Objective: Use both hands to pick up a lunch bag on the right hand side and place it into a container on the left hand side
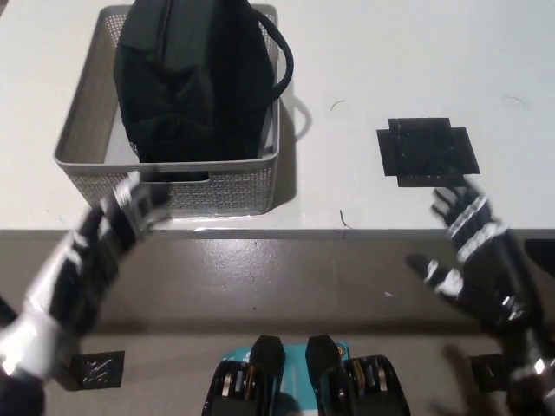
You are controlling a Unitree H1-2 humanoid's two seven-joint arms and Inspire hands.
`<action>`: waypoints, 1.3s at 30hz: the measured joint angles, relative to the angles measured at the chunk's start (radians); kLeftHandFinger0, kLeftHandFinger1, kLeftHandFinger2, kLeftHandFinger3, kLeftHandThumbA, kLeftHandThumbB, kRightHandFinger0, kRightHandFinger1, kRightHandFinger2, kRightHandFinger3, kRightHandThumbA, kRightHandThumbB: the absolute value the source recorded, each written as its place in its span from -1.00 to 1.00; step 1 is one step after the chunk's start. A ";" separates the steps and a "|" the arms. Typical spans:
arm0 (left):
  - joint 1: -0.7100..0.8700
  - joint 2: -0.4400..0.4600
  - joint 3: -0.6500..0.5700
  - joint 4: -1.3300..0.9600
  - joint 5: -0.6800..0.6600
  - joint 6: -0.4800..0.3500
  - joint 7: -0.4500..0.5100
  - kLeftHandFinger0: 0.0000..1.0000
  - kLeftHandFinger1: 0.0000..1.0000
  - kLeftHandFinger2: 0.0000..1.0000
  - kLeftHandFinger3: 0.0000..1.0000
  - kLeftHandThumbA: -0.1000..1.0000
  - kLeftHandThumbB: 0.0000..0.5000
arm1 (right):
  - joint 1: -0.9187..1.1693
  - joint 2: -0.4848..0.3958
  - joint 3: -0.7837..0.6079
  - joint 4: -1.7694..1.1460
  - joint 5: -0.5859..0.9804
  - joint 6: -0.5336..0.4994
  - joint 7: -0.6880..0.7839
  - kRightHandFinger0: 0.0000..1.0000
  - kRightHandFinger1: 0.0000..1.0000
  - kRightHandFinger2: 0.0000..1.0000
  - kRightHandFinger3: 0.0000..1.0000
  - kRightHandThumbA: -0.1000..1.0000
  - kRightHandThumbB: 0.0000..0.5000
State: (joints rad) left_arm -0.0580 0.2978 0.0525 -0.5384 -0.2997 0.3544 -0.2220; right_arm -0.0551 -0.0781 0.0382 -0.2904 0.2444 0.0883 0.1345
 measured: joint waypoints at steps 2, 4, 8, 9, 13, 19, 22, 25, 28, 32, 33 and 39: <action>0.054 -0.028 -0.006 0.011 0.006 -0.030 -0.001 1.00 1.00 1.00 1.00 1.00 -0.06 | 0.043 0.015 0.016 0.001 -0.004 -0.018 0.001 1.00 1.00 1.00 1.00 1.00 0.09; 0.118 -0.063 -0.016 0.042 0.013 -0.067 -0.003 1.00 1.00 1.00 1.00 1.00 -0.11 | 0.092 0.026 0.030 0.008 -0.008 -0.033 0.001 1.00 1.00 1.00 1.00 1.00 0.04; 0.210 -0.107 -0.040 0.127 0.032 -0.129 -0.007 1.00 1.00 1.00 1.00 1.00 -0.24 | 0.171 0.047 0.053 0.051 -0.020 -0.063 0.002 1.00 1.00 1.00 1.00 1.00 0.10; 0.223 -0.111 -0.043 0.149 0.037 -0.142 -0.007 1.00 1.00 1.00 1.00 1.00 -0.24 | 0.184 0.050 0.055 0.070 -0.022 -0.071 0.002 1.00 1.00 1.00 1.00 1.00 0.07; 0.256 -0.117 -0.050 0.244 0.061 -0.199 -0.007 1.00 1.00 1.00 1.00 1.00 -0.28 | 0.220 0.067 0.059 0.152 -0.024 -0.102 0.002 1.00 1.00 1.00 1.00 1.00 -0.21; 0.268 -0.121 -0.051 0.413 0.098 -0.296 -0.006 1.00 1.00 1.00 1.00 1.00 -0.22 | 0.243 0.087 0.064 0.290 -0.032 -0.151 0.003 1.00 1.00 1.00 1.00 1.00 -0.09; 0.268 -0.124 -0.050 0.493 0.118 -0.343 -0.005 1.00 1.00 1.00 1.00 1.00 -0.13 | 0.241 0.094 0.063 0.348 -0.035 -0.175 0.003 1.00 1.00 1.00 1.00 1.00 -0.06; 0.267 -0.124 -0.049 0.563 0.137 -0.393 -0.004 1.00 1.00 1.00 1.00 1.00 -0.09 | 0.236 0.100 0.061 0.395 -0.040 -0.201 0.003 1.00 1.00 1.00 1.00 1.00 -0.04; 0.261 -0.124 -0.048 0.631 0.154 -0.445 -0.001 1.00 1.00 1.00 1.00 1.00 -0.12 | 0.224 0.101 0.056 0.442 -0.042 -0.233 0.003 1.00 1.00 1.00 1.00 1.00 -0.09; 0.237 -0.125 -0.040 0.702 0.165 -0.506 -0.001 1.00 1.00 1.00 1.00 1.00 -0.26 | 0.181 0.102 0.044 0.496 -0.043 -0.267 0.003 1.00 1.00 1.00 1.00 1.00 0.01; 0.231 -0.125 -0.037 0.710 0.166 -0.519 -0.001 1.00 1.00 1.00 1.00 1.00 -0.27 | 0.169 0.103 0.041 0.505 -0.043 -0.276 0.003 1.00 1.00 1.00 1.00 1.00 0.06; 0.194 -0.127 -0.022 0.726 0.166 -0.590 0.000 1.00 1.00 1.00 1.00 1.00 -0.11 | 0.087 0.115 0.038 0.538 -0.059 -0.335 0.002 1.00 1.00 1.00 1.00 1.00 -0.01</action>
State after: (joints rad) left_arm 0.1362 0.1709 0.0305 0.1871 -0.1341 -0.2351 -0.2223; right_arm 0.0314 0.0366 0.0763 0.2474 0.1855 -0.2465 0.1366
